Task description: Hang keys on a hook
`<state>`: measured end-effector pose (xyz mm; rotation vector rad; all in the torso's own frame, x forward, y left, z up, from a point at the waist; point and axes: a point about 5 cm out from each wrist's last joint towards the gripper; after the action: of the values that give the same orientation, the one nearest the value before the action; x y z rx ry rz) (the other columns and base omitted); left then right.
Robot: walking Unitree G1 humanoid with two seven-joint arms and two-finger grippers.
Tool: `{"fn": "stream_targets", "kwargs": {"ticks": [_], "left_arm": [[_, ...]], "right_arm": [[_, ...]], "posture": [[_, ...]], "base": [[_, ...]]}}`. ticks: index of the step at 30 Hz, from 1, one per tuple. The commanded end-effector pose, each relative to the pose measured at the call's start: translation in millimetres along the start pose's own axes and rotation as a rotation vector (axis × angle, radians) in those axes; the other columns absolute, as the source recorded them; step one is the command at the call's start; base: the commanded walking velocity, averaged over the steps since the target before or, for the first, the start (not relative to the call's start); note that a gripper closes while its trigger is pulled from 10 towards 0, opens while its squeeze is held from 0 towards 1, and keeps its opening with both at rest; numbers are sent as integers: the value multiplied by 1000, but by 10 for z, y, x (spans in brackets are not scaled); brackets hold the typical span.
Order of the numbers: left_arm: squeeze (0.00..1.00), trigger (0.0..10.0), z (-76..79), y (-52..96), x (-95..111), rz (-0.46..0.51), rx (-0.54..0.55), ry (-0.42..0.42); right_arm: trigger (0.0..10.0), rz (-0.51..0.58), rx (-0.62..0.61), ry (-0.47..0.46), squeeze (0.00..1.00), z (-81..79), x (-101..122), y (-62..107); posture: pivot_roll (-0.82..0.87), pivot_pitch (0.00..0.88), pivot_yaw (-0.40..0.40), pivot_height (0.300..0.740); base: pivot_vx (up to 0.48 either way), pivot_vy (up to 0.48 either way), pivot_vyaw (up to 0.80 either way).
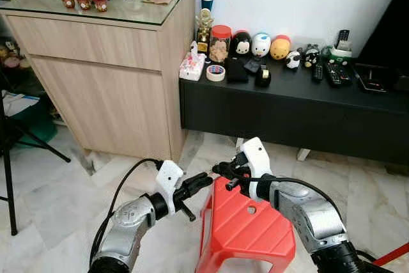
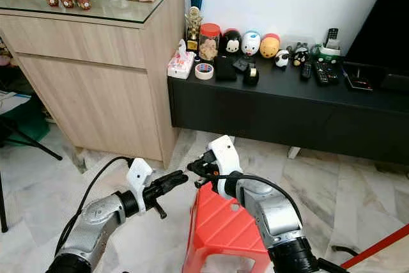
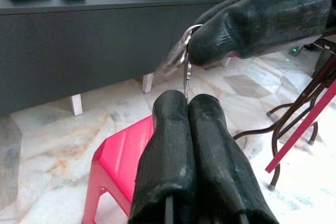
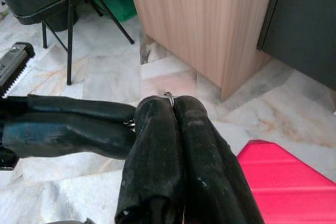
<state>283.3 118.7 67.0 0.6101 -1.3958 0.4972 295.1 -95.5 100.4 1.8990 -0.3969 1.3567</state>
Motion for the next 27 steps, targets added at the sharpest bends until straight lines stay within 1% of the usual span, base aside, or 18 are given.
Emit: {"fn": "stream_targets", "kwargs": {"ticks": [1,18,19,20,21,22,27], "left_arm": [[0,0,13,7,6,-3,-4,-3],[0,0,16,9,1,-6,-4,1],[0,0,17,8,0,-6,-4,2],[0,0,17,8,0,-6,-4,2],[0,0,18,7,-2,-7,-4,2],[0,0,18,8,-3,-7,-4,2],[0,0,18,10,-5,-9,-5,2]], "right_arm": [[10000,15,6,10,0,-16,54,18],[10000,30,2,-7,0,-8,65,33],[10000,35,3,-4,59,-4,70,35],[10000,35,3,-4,59,-4,70,35],[10000,42,0,-3,784,2,78,38],[10000,52,-14,-5,1000,19,93,41],[10000,59,-59,-26,1000,84,106,40]], "posture": [[73,12,-95,733],[75,12,-98,733],[76,11,-99,733],[76,11,-99,733],[76,11,-99,733],[76,11,-99,733],[78,12,-100,733]], "base": [[0,0,0],[0,0,0],[0,0,0],[0,0,0],[0,0,0],[0,0,0],[0,0,0]]}}
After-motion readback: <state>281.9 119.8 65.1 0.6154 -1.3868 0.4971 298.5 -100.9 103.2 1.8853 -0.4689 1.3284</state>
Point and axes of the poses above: a point about 5 cm out from each wrist's last joint towards the gripper, its own y axis pointing back from the gripper into the wrist, its own x axis along the axis of the wrist's last joint, z = x × y, and after that the axes turned 2 degrees about y, right-handed
